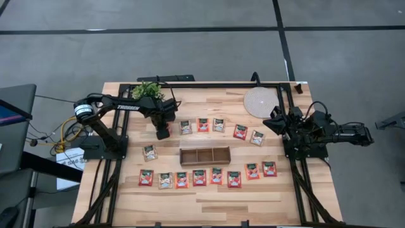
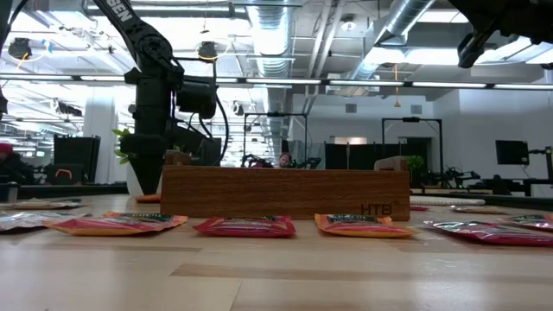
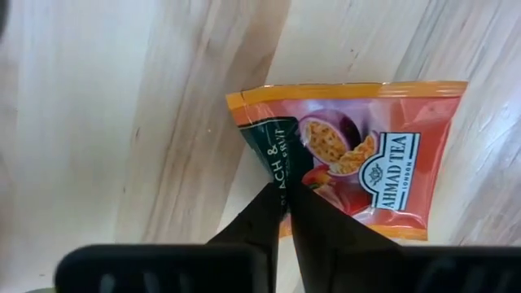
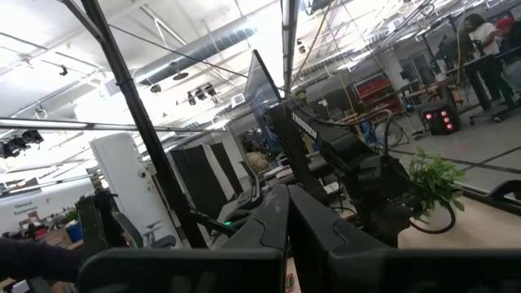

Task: Pick & Place Tea
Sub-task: Put the orange tea bag into the left section of the wooden organizer

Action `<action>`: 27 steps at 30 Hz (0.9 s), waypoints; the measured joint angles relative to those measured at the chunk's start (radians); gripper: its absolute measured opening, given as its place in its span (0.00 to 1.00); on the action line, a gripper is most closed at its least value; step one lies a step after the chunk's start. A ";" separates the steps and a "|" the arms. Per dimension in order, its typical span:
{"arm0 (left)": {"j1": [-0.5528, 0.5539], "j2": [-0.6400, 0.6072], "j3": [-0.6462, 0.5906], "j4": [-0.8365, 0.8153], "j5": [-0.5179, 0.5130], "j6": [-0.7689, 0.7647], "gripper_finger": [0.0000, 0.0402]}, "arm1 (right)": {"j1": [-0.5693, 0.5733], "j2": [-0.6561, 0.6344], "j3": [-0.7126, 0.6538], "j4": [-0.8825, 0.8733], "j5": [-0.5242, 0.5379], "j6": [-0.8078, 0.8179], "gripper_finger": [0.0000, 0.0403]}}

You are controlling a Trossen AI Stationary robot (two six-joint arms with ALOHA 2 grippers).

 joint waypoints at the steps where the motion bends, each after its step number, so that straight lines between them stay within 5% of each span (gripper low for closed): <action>1: 0.000 0.000 0.000 0.001 -0.006 -0.009 0.04 | 0.000 0.000 0.000 0.000 0.000 0.000 0.00; 16: -0.010 -0.112 0.023 -0.032 -0.150 -0.036 0.03 | 0.000 0.000 0.000 0.000 0.000 0.000 0.00; 27: -0.147 -0.223 0.024 -0.074 -0.241 -0.089 0.03 | 0.000 0.000 0.000 0.000 0.000 0.000 0.00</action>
